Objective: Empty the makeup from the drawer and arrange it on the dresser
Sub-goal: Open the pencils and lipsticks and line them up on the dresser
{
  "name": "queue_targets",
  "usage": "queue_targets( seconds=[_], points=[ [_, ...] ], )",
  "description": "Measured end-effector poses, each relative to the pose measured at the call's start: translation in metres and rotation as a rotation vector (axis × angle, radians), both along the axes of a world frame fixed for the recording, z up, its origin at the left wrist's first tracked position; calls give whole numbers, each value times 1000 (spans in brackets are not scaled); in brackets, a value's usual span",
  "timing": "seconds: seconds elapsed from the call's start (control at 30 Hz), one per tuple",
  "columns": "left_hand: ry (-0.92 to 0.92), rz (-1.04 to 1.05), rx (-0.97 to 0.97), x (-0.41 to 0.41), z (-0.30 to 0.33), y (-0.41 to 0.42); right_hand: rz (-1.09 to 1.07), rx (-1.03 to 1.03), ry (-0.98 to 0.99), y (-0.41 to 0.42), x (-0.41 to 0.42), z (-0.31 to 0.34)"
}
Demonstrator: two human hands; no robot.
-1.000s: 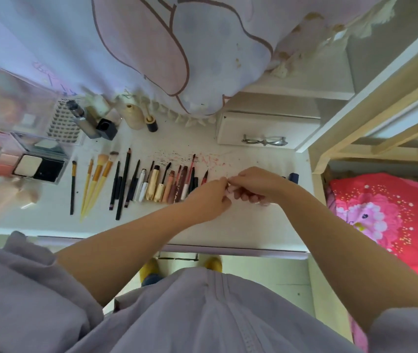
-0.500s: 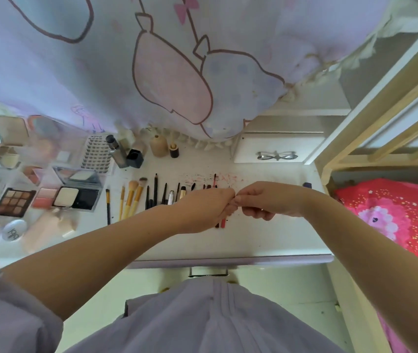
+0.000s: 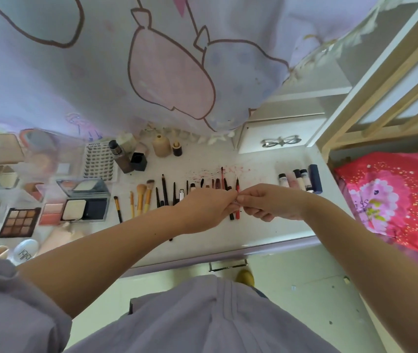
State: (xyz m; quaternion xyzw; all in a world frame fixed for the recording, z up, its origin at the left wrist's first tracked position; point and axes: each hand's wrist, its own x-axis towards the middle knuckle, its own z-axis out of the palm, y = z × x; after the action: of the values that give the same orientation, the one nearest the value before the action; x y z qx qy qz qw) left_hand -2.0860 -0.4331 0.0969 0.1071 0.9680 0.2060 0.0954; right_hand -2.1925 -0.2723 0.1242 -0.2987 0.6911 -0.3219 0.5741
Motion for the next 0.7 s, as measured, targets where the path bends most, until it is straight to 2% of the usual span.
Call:
queue_targets(
  seconds=[0.23, 0.4, 0.5, 0.57, 0.7],
  points=[
    [-60, 7, 10, -26, -18, 22, -3, 63, -69, 26, -25, -16],
    [-274, 124, 198, -65, -29, 41, 5, 162, 24, 48, -75, -15],
    [-367, 286, 316, -80, -41, 40, -147, 203, 45, 62, -106, -23],
    [-318, 421, 372, -88, -47, 39, -216, 192, 171, 63, -117, -35],
    [-89, 629, 353, -107, -57, 47, -243, 161, 608, 45, -124, -69]
  ],
)
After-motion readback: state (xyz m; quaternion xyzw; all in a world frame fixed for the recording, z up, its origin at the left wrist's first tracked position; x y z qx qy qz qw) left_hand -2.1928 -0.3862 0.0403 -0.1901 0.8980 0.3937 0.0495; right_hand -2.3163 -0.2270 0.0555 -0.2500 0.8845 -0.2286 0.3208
